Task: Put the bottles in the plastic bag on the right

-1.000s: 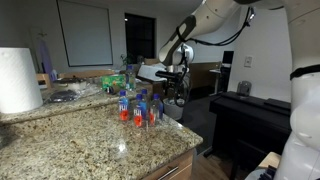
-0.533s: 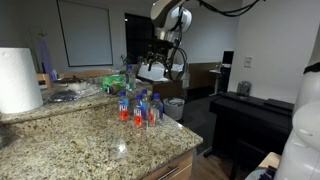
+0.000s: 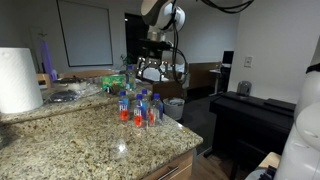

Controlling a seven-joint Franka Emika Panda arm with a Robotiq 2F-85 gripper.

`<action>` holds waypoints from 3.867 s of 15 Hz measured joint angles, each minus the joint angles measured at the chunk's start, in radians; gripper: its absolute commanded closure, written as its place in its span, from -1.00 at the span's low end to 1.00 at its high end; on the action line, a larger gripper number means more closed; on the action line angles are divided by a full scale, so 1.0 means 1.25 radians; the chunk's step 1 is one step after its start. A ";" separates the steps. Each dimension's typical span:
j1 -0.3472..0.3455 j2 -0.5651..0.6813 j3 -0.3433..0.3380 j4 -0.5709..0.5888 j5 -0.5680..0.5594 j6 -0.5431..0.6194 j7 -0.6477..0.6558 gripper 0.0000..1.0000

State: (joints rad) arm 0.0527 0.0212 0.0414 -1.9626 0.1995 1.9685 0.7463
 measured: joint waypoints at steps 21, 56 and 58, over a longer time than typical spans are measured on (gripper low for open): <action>-0.005 0.084 -0.036 -0.085 -0.054 0.146 0.023 -0.50; -0.112 0.154 -0.174 -0.092 -0.203 0.251 0.270 0.80; -0.108 0.190 -0.174 -0.095 -0.203 0.296 0.305 0.80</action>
State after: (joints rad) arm -0.0821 0.2590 -0.1764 -2.0812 -0.0544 2.3391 1.1269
